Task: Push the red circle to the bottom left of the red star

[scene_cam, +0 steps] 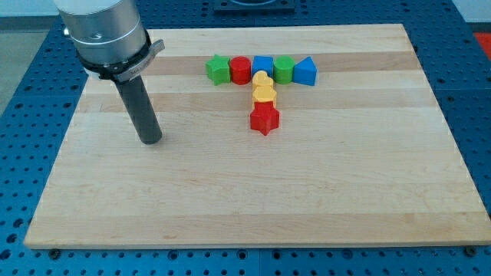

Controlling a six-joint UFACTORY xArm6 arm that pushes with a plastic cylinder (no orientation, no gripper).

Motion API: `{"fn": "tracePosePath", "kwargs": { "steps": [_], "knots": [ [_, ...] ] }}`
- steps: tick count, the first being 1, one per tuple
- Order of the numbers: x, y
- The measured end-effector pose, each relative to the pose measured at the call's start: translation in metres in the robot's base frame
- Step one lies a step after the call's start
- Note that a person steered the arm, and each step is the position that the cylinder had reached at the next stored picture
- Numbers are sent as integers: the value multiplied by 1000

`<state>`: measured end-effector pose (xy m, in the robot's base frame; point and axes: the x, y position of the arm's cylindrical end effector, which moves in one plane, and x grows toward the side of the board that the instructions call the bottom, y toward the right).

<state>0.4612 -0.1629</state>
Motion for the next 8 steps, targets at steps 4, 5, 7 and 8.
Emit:
{"fn": "tracePosePath", "kwargs": {
  "steps": [4,5,7,8],
  "knots": [
    [-84,71],
    [-88,95],
    [-97,114],
    [-98,115]
  ]
}}
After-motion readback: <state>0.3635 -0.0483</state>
